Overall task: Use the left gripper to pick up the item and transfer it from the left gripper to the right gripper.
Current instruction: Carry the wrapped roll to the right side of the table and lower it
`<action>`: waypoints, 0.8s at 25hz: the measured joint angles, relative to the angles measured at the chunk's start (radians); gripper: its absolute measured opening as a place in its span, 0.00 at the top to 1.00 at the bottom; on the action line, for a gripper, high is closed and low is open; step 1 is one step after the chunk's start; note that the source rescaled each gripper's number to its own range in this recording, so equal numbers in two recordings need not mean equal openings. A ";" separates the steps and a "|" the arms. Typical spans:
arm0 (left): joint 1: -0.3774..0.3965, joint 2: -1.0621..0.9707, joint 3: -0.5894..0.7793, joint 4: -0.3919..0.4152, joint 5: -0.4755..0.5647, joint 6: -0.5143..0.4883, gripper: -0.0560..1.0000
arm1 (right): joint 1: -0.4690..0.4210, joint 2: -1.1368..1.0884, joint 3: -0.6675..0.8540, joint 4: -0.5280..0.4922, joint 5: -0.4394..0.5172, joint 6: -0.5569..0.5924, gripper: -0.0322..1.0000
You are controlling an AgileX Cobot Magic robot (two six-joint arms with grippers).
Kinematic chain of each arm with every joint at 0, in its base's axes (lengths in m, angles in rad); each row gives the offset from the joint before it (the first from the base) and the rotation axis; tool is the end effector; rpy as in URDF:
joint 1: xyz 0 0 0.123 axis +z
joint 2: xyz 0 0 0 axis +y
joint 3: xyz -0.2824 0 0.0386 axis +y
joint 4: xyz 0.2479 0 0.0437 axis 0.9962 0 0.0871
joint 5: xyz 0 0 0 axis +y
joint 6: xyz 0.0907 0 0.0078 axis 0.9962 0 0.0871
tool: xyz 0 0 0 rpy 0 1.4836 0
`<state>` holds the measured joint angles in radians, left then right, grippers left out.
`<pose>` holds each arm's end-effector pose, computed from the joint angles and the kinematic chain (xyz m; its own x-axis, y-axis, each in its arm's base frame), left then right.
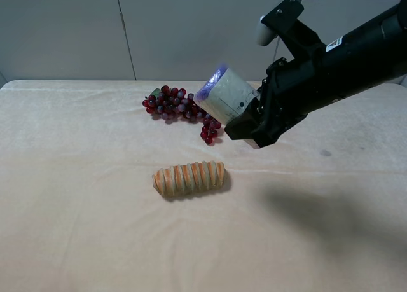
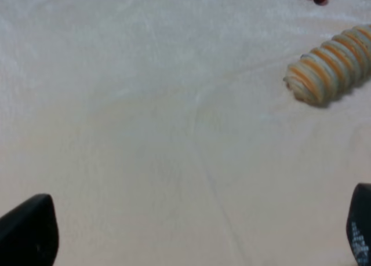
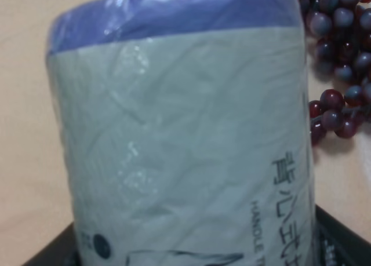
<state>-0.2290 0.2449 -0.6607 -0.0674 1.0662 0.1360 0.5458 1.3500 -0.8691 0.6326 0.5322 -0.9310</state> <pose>0.0196 -0.0101 0.3205 -0.4880 0.2195 -0.8448 0.3273 0.9433 0.0560 0.2199 0.1656 0.2665 -0.3527 -0.6153 -0.7050 -0.8505 0.5250 -0.0327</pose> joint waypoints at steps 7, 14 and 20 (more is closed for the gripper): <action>0.000 -0.241 0.137 0.000 0.001 -0.020 0.00 | 0.000 0.000 0.000 -0.001 0.003 0.003 0.97; 0.002 -0.251 0.164 0.048 -0.003 -0.102 0.00 | 0.000 0.000 0.000 -0.003 0.006 0.007 0.97; 0.002 -0.251 0.164 0.051 -0.003 -0.107 0.00 | 0.000 0.000 0.000 -0.004 0.006 0.038 0.97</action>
<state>-0.2271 -0.0061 -0.4967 -0.0162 1.0629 0.0288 0.5458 1.3500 -0.8691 0.6289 0.5385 -0.8934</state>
